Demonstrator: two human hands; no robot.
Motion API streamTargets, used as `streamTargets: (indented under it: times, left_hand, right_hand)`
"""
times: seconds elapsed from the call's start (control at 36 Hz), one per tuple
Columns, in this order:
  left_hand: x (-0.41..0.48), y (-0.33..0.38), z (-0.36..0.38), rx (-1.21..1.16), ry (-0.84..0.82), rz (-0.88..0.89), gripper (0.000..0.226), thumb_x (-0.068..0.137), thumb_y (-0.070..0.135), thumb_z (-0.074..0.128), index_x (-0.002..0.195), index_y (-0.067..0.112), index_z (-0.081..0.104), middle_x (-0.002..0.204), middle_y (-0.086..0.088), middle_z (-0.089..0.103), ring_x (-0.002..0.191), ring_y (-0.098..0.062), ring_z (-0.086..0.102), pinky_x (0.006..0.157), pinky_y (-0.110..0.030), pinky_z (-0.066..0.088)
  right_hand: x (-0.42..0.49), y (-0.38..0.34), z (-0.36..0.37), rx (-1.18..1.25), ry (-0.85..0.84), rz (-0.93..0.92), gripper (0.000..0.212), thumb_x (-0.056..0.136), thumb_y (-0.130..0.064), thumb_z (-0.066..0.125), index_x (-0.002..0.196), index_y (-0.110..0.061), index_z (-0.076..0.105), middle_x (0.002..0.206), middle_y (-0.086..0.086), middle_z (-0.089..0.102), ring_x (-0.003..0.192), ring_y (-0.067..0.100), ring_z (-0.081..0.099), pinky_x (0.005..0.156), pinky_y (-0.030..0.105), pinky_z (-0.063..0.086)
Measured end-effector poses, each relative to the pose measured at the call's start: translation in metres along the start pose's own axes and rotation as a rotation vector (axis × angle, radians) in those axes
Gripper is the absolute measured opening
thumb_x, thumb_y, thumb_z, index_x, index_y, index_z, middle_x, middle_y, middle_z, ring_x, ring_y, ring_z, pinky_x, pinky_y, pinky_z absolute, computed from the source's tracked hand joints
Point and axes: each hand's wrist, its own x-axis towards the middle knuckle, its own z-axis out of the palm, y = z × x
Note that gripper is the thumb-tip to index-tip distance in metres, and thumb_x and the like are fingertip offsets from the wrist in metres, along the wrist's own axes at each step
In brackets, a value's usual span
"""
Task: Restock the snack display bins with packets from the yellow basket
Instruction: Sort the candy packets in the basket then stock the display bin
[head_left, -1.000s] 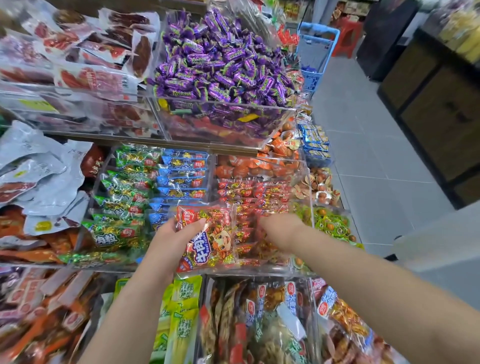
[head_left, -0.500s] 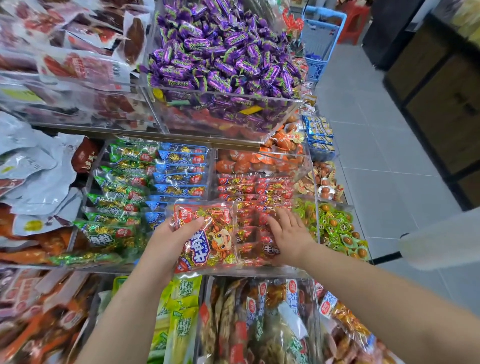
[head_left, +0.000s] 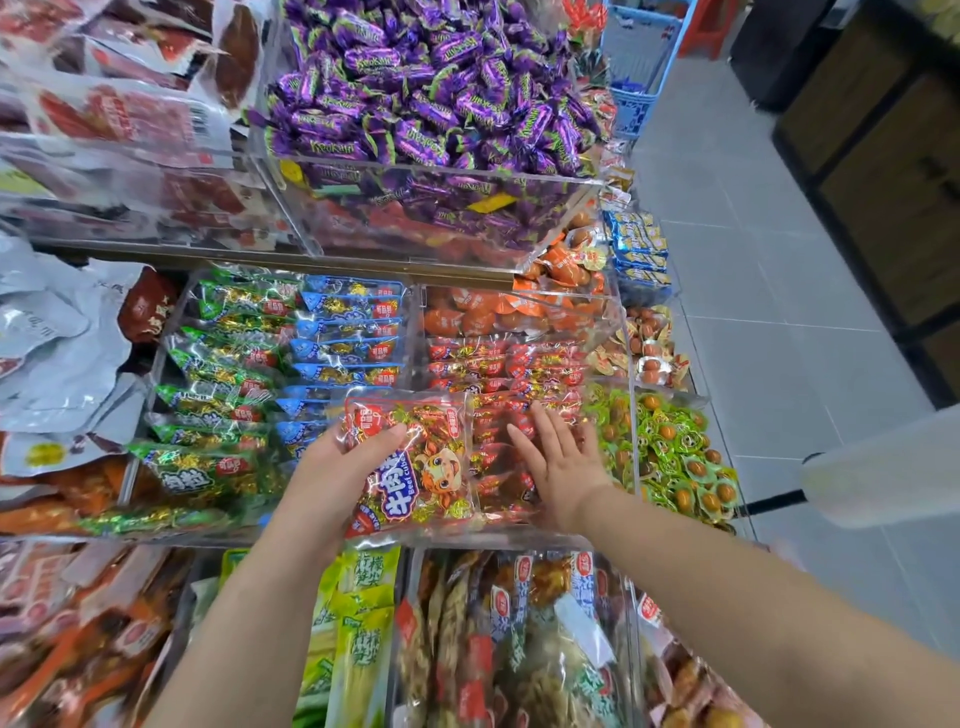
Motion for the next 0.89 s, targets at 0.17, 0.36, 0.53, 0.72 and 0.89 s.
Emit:
streamTargets:
  times: [0.17,0.36,0.53,0.72,0.89]
  left_hand:
    - [0.001,-0.001,0.000,-0.013,0.008,-0.015,0.028,0.086,0.028,0.069,0.111,0.016,0.060,0.092,-0.009,0.076,0.082,-0.029,0.074,0.070,-0.041,0.058]
    - [0.004,0.001,-0.001,0.005,0.008,-0.044,0.031,0.084,0.030,0.071,0.107,0.012,0.061,0.088,-0.011,0.076,0.077,-0.030,0.074,0.061,-0.036,0.058]
    - [0.006,0.002,-0.001,0.014,-0.001,-0.045,0.032,0.085,0.029,0.070,0.109,0.012,0.061,0.091,-0.012,0.075,0.080,-0.031,0.073,0.065,-0.038,0.058]
    - [0.002,0.005,0.000,0.012,-0.012,-0.038,0.031,0.085,0.029,0.070,0.110,0.011,0.062,0.092,-0.013,0.075,0.083,-0.033,0.073,0.075,-0.044,0.058]
    - [-0.005,0.006,0.002,-0.013,-0.002,-0.054,0.031,0.085,0.027,0.070,0.110,0.010,0.060,0.089,-0.013,0.075,0.077,-0.031,0.074,0.055,-0.033,0.058]
  right_hand:
    - [0.001,0.007,0.004,0.087,-0.160,-0.119,0.106,0.075,-0.084,0.029,0.116,-0.032,-0.054,0.136,0.012,-0.053,0.134,0.030,-0.037,0.106,0.056,-0.018]
    - [0.008,0.018,-0.009,-0.017,-0.078,0.021,0.130,0.072,-0.072,0.056,0.114,-0.025,-0.058,0.137,0.016,-0.049,0.127,0.040,-0.042,0.104,0.061,-0.019]
    - [0.017,0.007,-0.014,0.037,-0.103,0.116,0.139,0.071,-0.067,0.064,0.106,-0.021,-0.063,0.135,0.021,-0.049,0.128,0.047,-0.038,0.102,0.070,-0.008]
    - [0.012,0.008,-0.018,0.031,-0.112,0.088,0.139,0.068,-0.072,0.062,0.108,-0.019,-0.060,0.135,0.022,-0.048,0.129,0.046,-0.036,0.105,0.071,-0.006]
    - [0.005,0.014,-0.019,0.091,-0.174,0.021,0.125,0.073,-0.078,0.049,0.119,-0.024,-0.054,0.136,0.019,-0.049,0.126,0.041,-0.041,0.106,0.069,-0.010]
